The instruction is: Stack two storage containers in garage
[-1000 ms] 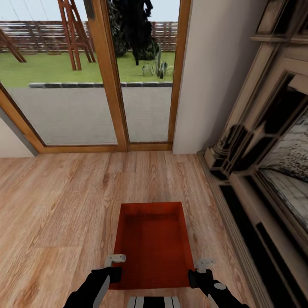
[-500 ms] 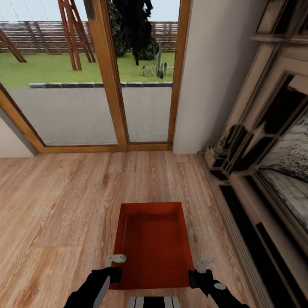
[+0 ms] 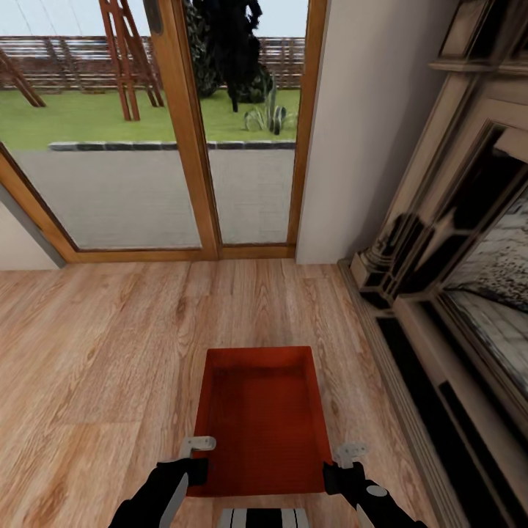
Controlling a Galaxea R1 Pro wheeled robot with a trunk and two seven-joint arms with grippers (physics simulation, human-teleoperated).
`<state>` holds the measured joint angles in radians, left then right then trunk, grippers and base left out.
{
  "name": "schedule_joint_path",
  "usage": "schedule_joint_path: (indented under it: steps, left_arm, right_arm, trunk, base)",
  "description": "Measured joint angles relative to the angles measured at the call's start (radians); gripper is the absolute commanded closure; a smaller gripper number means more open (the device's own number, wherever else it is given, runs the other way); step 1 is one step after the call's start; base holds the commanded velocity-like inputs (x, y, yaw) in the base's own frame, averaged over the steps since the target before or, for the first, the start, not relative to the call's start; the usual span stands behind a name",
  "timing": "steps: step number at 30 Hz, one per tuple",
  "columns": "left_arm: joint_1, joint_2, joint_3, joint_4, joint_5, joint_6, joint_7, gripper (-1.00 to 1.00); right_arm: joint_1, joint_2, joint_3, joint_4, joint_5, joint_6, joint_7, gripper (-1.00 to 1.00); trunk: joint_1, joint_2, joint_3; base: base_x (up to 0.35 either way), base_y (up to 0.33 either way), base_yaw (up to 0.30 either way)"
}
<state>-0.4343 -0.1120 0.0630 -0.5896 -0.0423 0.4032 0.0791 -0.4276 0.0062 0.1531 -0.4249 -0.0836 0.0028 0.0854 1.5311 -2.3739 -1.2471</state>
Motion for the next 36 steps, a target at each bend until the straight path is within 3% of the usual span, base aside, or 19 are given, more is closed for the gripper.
schedule_joint_path:
  steps: [3, 23, 36]
  left_arm:
    - [0.000, 0.000, 0.000, 0.000, 0.000, 0.000, 0.000, 1.00]
    - [0.000, -0.001, 0.001, 0.002, 0.002, -0.003, 0.002, 1.00]
    - [0.001, 0.000, -0.002, 0.002, 0.008, -0.003, 0.004, 1.00]
  right_arm:
    - [0.000, 0.000, 0.000, 0.000, 0.000, 0.000, 0.000, 1.00]
    - [0.000, 0.000, 0.001, 0.000, 0.001, 0.001, 0.000, 1.00]
    - [0.000, 0.000, -0.001, 0.000, 0.003, 0.001, 0.002, 1.00]
  trunk:
    - [0.000, 0.000, 0.000]
    - [-0.076, 0.140, 0.062]
    - [-0.126, 0.231, 0.122]
  base:
    - [0.000, 0.000, 0.000]
    - [0.000, 0.000, 0.000]
    - [0.000, 0.000, 0.022]
